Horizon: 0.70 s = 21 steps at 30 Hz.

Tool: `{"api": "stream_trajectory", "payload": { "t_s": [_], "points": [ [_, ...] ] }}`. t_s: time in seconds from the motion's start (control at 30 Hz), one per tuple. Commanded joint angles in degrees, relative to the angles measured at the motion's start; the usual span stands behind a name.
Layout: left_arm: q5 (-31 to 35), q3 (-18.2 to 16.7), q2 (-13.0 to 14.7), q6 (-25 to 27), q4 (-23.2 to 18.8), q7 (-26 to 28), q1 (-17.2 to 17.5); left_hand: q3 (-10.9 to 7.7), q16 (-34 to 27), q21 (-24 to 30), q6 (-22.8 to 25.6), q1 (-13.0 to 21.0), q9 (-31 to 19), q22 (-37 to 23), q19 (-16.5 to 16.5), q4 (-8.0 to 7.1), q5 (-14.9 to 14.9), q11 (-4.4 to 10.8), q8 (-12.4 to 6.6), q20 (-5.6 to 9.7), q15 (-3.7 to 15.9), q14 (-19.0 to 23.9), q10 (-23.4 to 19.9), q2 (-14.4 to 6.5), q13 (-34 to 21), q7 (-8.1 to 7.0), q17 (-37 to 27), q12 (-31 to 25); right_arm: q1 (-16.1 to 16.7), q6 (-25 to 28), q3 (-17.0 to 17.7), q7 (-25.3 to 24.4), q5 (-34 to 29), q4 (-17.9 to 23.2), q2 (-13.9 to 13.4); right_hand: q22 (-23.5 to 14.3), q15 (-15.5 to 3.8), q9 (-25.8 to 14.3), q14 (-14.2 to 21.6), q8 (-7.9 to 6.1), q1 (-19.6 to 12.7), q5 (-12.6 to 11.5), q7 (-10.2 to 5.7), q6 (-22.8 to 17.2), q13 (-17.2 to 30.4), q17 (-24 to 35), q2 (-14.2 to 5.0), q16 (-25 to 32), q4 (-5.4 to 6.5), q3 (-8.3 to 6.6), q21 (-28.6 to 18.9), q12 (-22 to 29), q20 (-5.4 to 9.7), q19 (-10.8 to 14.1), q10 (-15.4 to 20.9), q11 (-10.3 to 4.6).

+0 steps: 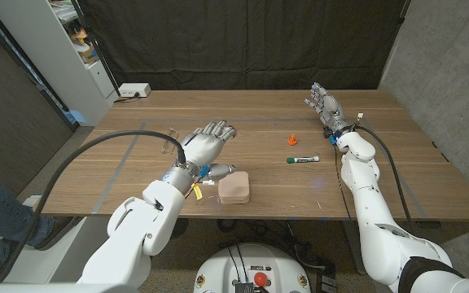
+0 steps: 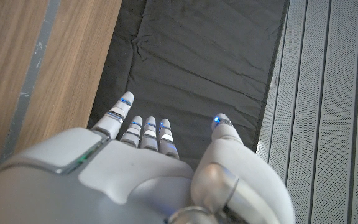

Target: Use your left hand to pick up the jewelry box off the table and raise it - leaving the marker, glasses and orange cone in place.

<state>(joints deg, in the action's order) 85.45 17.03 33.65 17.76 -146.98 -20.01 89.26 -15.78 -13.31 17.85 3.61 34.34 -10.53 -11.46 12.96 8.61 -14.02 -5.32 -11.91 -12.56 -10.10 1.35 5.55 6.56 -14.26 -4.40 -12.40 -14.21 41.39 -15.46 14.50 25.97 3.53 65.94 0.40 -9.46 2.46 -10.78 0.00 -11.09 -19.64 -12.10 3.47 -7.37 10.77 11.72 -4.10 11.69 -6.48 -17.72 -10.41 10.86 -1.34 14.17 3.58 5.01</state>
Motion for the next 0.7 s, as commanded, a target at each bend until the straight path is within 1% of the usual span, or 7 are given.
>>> {"api": "stream_trajectory", "payload": {
  "t_s": [0.03,0.23,0.4,0.7],
  "points": [
    [1.2,1.7,-1.7,0.4,0.9,-3.5,-1.6,0.2,-0.4,0.8,0.5,0.8,-0.3,0.0,2.1,0.04,-0.8,-0.45,-0.1,-0.01,-1.16,0.8,-1.2,0.4,-0.2,-0.58,-0.1,-0.8,0.0,0.0,0.0,0.0,0.0,0.2,-0.1,-0.3,0.0,-0.2,0.2,-0.16,0.4,-0.4,-0.35,-0.4,0.3,0.2,-0.11,0.0,-0.23,-0.25,-0.4,0.5,-0.38,0.1,0.0,-0.04],
    [0.3,2.1,-1.9,0.3,1.5,-3.8,-2.2,0.26,-0.3,0.9,0.7,1.0,-0.3,0.1,2.8,0.02,-1.0,-0.39,-0.11,-0.03,-1.2,0.9,-1.5,0.5,-0.2,-0.59,0.0,-1.0,0.3,0.2,0.2,0.0,0.0,0.5,-0.2,-0.3,0.02,-0.2,0.1,-0.16,0.4,-0.4,-0.36,-0.4,0.3,0.2,-0.09,0.0,-0.24,-0.24,-0.4,0.4,-0.41,0.1,-0.1,-0.04],
    [2.3,3.2,-1.9,0.7,2.2,-1.1,-1.9,0.31,-0.1,0.9,0.7,1.2,-0.3,0.2,3.4,-0.01,-1.1,-0.09,-0.04,-0.05,-1.18,0.5,-1.2,0.5,-0.2,-0.61,0.1,-0.9,0.5,-0.2,0.4,0.1,0.1,0.4,-0.3,-0.3,0.04,-0.2,0.1,-0.17,0.4,-0.4,-0.4,-0.5,0.3,0.2,-0.08,0.0,-0.25,-0.22,-0.4,0.5,-0.46,0.1,0.0,-0.07],
    [3.0,4.8,-2.8,1.8,3.0,0.9,-1.3,0.39,0.2,0.9,1.0,1.5,-0.3,0.3,4.0,-0.05,-1.2,-0.03,-0.06,-0.08,-1.33,0.3,-1.0,0.5,-0.3,-0.51,0.2,-0.9,0.9,0.0,0.7,0.2,0.2,1.0,-0.3,-0.3,0.04,-0.2,0.1,-0.16,0.5,-0.4,-0.5,-0.5,0.3,0.2,-0.08,0.0,-0.24,-0.2,-0.4,0.5,-0.47,0.1,0.0,0.01]
  ]
}}
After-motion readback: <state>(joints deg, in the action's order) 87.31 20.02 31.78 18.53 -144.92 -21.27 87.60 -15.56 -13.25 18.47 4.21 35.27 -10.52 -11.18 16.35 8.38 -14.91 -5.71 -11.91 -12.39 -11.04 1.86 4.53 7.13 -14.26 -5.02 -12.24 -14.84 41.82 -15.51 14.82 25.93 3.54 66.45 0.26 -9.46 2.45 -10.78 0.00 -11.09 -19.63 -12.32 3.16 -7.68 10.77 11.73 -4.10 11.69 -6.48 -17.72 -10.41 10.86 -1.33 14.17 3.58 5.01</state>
